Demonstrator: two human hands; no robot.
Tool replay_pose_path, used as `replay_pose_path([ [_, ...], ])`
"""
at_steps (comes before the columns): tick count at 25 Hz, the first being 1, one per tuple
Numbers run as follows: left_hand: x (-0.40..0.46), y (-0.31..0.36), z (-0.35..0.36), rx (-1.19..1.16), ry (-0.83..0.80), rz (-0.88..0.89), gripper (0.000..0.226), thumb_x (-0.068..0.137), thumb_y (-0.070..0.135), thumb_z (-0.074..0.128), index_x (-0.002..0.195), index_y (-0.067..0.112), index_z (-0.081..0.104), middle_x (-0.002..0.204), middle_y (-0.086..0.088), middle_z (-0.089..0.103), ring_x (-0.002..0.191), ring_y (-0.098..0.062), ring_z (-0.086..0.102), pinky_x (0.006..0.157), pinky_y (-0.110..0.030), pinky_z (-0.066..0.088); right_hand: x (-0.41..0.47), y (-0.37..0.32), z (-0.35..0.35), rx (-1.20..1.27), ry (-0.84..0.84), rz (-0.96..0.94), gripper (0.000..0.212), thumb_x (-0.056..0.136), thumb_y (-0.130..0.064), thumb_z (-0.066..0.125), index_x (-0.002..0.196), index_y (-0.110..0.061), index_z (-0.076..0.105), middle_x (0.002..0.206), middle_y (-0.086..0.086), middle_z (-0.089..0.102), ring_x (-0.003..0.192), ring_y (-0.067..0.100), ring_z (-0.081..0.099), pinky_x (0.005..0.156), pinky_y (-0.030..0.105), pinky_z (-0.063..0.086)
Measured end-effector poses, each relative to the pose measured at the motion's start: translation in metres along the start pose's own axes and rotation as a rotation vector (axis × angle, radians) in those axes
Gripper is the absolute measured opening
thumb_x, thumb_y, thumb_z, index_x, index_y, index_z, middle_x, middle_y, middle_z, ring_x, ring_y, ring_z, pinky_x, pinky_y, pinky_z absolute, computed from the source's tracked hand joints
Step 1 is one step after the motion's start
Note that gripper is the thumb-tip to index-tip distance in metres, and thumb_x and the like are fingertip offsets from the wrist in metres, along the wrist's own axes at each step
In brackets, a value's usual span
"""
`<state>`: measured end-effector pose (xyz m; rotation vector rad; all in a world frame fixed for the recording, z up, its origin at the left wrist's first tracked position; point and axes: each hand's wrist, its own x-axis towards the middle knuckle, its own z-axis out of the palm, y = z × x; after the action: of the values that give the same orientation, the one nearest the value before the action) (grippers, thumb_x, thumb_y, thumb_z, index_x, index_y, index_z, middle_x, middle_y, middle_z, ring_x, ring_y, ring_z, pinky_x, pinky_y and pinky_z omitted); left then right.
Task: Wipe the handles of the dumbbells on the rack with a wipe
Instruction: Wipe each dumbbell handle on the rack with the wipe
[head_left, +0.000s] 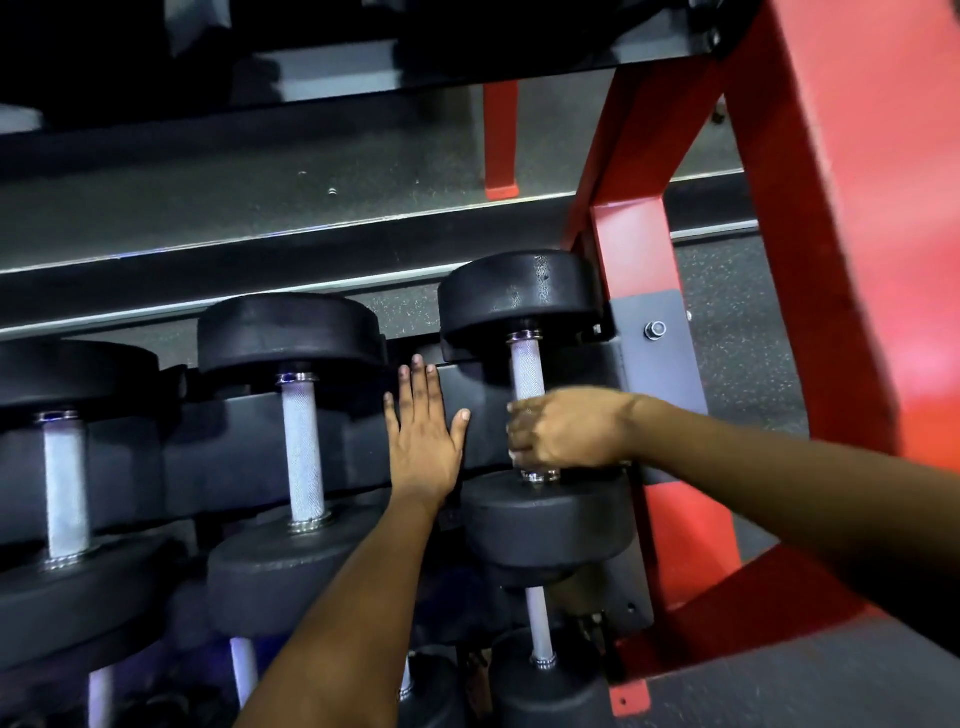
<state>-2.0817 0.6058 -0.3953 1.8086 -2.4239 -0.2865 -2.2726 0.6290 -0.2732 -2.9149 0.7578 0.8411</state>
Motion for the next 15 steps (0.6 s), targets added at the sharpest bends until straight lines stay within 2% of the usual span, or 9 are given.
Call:
replay_pose_path([
  [2,0.001,0.000,0.000,-0.003,-0.021,0.004,0.072,0.092,0.055,0.002,0.148,0.011,-0.011,0.157,-0.003,-0.020,0.147,-0.018,-0.017,0.115,-0.036,-0.020,0.000,0.023,-0.012,0.002,0.114,0.214,0.041,0.086,-0.015,0.033,0.091,-0.016,0.073,0.096,0.002,0.072,0.099,0.020,0.066,0.097,0.029,0.045],
  [3,0.001,-0.001,0.000,-0.007,-0.025,0.006,0.072,0.092,0.055,0.002,0.148,0.011,-0.012,0.156,-0.002,-0.021,0.147,-0.018,-0.017,0.115,-0.036,-0.019,0.003,0.018,-0.015,-0.032,0.116,0.299,0.041,0.083,-0.013,0.034,0.091,-0.013,0.074,0.096,0.004,0.071,0.098,0.022,0.067,0.092,0.030,0.048],
  [5,0.000,0.000,-0.002,-0.012,-0.033,0.004,0.073,0.091,0.055,0.000,0.147,0.011,-0.013,0.155,-0.002,-0.022,0.147,-0.019,-0.017,0.115,-0.038,-0.017,0.008,-0.011,-0.010,-0.057,-0.060,0.147,0.035,0.091,-0.010,0.035,0.109,-0.013,0.065,0.115,0.006,0.063,0.112,0.025,0.058,0.102,0.035,0.040],
  [6,0.001,0.000,-0.002,-0.015,-0.037,0.002,0.073,0.090,0.055,-0.001,0.147,0.011,-0.013,0.155,-0.002,-0.022,0.147,-0.019,-0.017,0.115,-0.038,-0.017,0.005,-0.018,-0.015,-0.002,-0.184,0.006,0.032,0.095,-0.010,0.036,0.115,-0.014,0.060,0.122,0.004,0.058,0.117,0.025,0.053,0.106,0.036,0.036],
  [7,0.001,0.000,-0.002,-0.016,-0.038,0.002,0.073,0.090,0.055,-0.001,0.147,0.012,-0.014,0.155,-0.001,-0.023,0.147,-0.019,-0.017,0.115,-0.038,-0.017,0.005,-0.013,-0.025,0.025,-0.229,-0.026,0.030,0.096,-0.011,0.036,0.116,-0.014,0.059,0.124,0.004,0.056,0.118,0.025,0.052,0.106,0.036,0.036],
  [10,0.000,0.000,-0.002,-0.006,-0.038,0.013,0.072,0.090,0.056,-0.003,0.147,0.013,-0.015,0.155,-0.001,-0.024,0.147,-0.019,-0.019,0.112,-0.035,-0.024,0.017,0.020,-0.043,-0.034,-0.081,0.299,0.033,0.097,-0.010,0.035,0.120,-0.006,0.058,0.128,0.009,0.055,0.121,0.028,0.050,0.106,0.035,0.034],
  [11,0.001,-0.001,-0.002,-0.008,-0.040,0.016,0.072,0.090,0.056,-0.003,0.146,0.013,-0.016,0.155,-0.001,-0.025,0.147,-0.019,-0.020,0.111,-0.033,-0.026,0.024,0.017,-0.044,-0.046,-0.086,0.358,0.033,0.097,-0.010,0.036,0.123,-0.004,0.056,0.130,0.010,0.054,0.122,0.028,0.049,0.106,0.036,0.033],
  [13,0.000,-0.001,-0.003,-0.020,-0.038,0.012,0.072,0.090,0.056,-0.003,0.146,0.013,-0.016,0.155,0.000,-0.025,0.146,-0.018,-0.020,0.110,-0.032,-0.027,0.036,-0.009,-0.035,-0.015,-0.318,0.292,0.031,0.093,-0.013,0.048,0.122,-0.007,0.057,0.130,0.009,0.055,0.120,0.027,0.052,0.105,0.037,0.037],
  [15,0.001,0.000,-0.002,-0.023,-0.033,0.010,0.072,0.090,0.056,-0.001,0.147,0.012,-0.015,0.155,0.000,-0.024,0.147,-0.018,-0.019,0.111,-0.032,-0.026,0.036,-0.019,-0.038,0.027,-0.442,0.197,0.030,0.089,-0.015,0.056,0.118,-0.011,0.060,0.128,0.007,0.058,0.120,0.024,0.054,0.107,0.039,0.037],
])
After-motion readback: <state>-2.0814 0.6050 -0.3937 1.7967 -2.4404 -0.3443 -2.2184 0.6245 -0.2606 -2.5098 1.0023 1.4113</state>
